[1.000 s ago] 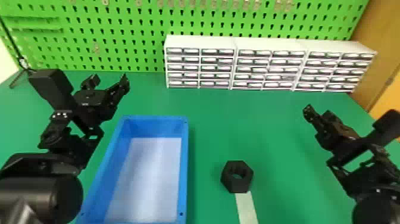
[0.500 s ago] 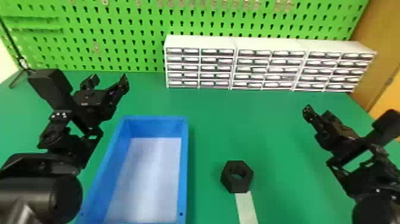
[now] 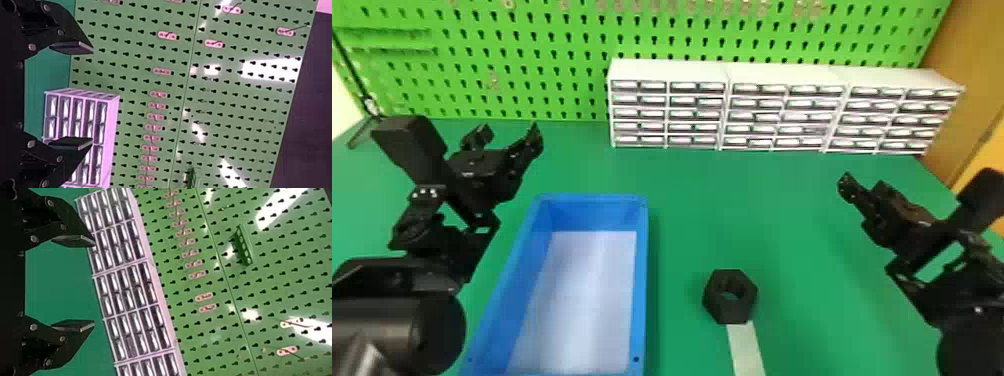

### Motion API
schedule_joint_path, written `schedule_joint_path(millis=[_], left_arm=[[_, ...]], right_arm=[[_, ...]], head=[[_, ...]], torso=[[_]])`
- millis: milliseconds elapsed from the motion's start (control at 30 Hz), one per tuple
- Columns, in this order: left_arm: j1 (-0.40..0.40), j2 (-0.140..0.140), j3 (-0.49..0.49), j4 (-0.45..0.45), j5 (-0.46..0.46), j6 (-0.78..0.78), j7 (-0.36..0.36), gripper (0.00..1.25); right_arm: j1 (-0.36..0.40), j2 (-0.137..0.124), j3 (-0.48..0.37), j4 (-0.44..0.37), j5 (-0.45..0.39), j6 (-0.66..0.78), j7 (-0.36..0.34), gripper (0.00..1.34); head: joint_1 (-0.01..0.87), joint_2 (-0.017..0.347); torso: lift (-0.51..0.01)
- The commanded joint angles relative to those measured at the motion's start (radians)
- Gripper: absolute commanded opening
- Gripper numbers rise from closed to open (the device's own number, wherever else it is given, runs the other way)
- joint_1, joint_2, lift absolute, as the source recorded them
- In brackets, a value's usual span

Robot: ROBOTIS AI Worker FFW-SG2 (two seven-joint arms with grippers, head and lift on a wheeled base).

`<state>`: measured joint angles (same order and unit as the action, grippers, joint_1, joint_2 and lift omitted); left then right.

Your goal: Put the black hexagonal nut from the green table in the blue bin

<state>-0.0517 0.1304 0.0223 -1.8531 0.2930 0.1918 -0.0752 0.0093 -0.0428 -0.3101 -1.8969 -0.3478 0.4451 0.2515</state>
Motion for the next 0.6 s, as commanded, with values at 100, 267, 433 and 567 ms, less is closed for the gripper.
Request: schedule_joint_path(millis=[100,267,433,567], left_arm=[[0.0,0.0,0.036,-0.006,-0.003,0.0,0.0,0.81],[0.003,0.0,0.047,-0.008,-0.008,0.0,0.0,0.81],[0.009,0.0,0.059,-0.011,-0.006,0.0,0.0,0.81],[0.013,0.0,0.068,-0.017,-0.008,0.0,0.0,0.81]], right_arm=[[0.032,-0.011,0.046,-0.09,0.018,0.124,-0.017,0.81],[0.074,-0.04,0.086,-0.14,0.003,0.19,-0.038,0.81],[0.101,-0.052,0.103,-0.174,-0.007,0.231,-0.041,0.81],[0.113,-0.058,0.109,-0.218,-0.007,0.288,-0.054,0.81]], head=[[0.692,0.008],[0.692,0.008],[0.692,0.008],[0.692,0.008]], torso=[[-0.097],[-0.097],[-0.097],[-0.097]])
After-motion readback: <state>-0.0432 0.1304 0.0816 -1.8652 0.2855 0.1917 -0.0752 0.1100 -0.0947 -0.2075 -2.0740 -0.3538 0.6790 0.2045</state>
